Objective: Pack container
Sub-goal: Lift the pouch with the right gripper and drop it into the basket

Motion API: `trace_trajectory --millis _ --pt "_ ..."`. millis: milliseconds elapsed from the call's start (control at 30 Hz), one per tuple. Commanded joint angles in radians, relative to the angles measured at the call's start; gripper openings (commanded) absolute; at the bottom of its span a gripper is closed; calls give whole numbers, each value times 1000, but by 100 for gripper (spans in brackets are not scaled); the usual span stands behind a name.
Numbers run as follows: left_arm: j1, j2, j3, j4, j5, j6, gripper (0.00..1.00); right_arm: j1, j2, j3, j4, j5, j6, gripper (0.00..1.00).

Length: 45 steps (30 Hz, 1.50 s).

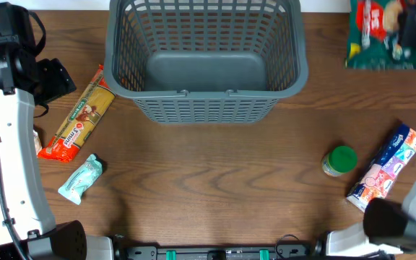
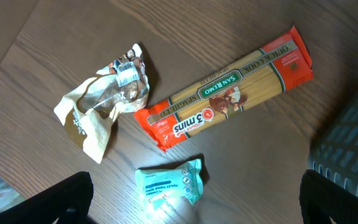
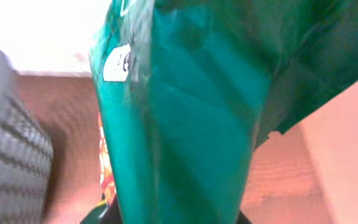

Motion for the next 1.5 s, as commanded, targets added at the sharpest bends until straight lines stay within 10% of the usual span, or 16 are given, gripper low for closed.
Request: trace_trajectory --millis 0,300,1067,1133,1167,1200,1467 --pt "-2 -20 -1 -6 -2 18 92 123 -99 29 93 6 -119 2" --pt "37 -20 -1 -5 -2 2 91 428 -34 29 146 -202 -443 1" --pt "129 -20 -1 -5 -1 -18 91 604 531 27 13 -366 -399 1" --pt "129 -20 -1 -5 -1 -18 91 602 534 27 10 -358 -368 29" --pt "129 -20 -1 -6 -1 -18 91 602 531 28 10 -351 -354 75" --pt "129 -20 -1 -6 -1 -18 91 602 521 29 10 -347 -338 99" --pt "129 -20 -1 -19 -1 -18 91 580 336 42 30 -272 -197 99"
